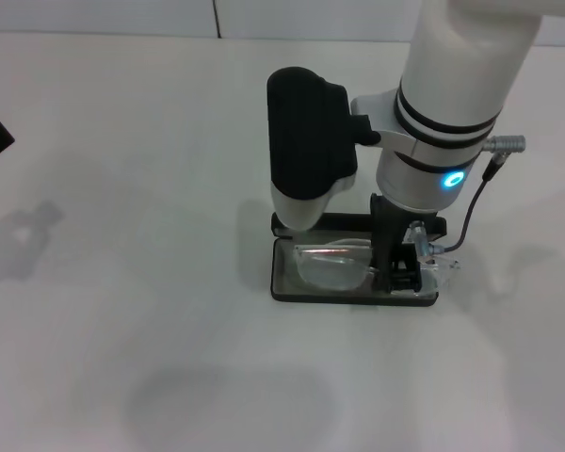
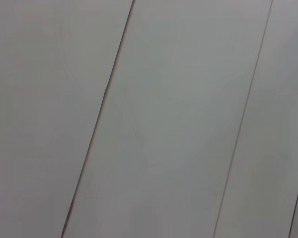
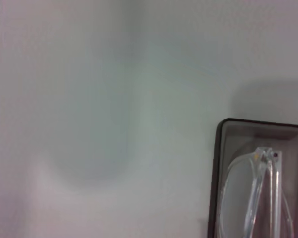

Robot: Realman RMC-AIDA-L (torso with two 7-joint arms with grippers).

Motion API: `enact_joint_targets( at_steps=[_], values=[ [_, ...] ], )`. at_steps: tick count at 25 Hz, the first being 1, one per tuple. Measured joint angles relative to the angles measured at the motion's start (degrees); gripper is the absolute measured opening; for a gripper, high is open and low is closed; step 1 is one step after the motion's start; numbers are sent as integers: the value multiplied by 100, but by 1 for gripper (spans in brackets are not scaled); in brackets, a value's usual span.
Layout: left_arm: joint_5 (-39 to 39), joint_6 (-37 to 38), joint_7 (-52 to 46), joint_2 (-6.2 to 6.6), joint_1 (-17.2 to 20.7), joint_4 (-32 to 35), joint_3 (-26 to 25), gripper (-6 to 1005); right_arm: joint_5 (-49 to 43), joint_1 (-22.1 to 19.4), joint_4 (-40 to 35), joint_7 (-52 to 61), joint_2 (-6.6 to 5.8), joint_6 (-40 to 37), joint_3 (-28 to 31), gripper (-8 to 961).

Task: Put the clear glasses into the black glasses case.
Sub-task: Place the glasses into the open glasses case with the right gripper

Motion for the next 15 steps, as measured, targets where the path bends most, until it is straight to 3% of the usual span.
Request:
enact_joint_targets(
  at_steps=[15],
  values=[
    [1,-12,0,-12,49,0,7,128,-48,-33,73,-432,0,158,-17,127]
  ],
)
